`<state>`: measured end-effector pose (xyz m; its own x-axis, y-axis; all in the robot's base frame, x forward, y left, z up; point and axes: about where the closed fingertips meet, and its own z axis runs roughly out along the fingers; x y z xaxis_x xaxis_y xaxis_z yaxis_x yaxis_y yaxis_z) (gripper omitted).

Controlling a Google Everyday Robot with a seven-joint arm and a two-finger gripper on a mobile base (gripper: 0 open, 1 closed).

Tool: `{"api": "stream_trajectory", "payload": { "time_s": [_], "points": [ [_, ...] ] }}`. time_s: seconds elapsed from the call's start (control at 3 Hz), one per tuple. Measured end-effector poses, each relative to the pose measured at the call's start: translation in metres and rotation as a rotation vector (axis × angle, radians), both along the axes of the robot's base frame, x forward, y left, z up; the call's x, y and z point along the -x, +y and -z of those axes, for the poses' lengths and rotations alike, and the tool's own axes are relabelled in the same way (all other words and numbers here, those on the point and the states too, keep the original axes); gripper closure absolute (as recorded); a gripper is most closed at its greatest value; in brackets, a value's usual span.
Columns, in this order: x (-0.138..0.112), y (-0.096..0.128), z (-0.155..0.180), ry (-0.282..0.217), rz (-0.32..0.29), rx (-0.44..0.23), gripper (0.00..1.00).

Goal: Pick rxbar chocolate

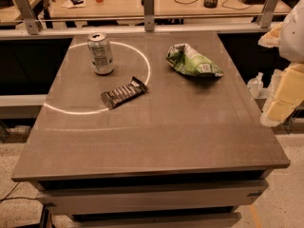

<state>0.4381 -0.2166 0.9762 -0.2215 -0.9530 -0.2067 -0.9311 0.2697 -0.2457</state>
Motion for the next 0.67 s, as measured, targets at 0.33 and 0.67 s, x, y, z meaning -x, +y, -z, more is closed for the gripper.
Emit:
{"api": "stream_trajectory", "payload": {
  "time_s": [0.33, 0.67],
  "points": [
    [0.0, 0.0, 0.0, 0.0, 0.0, 0.0, 0.0],
    [-0.001, 0.016, 0.0, -0.009, -0.03, -0.025, 0.0]
  ]
}}
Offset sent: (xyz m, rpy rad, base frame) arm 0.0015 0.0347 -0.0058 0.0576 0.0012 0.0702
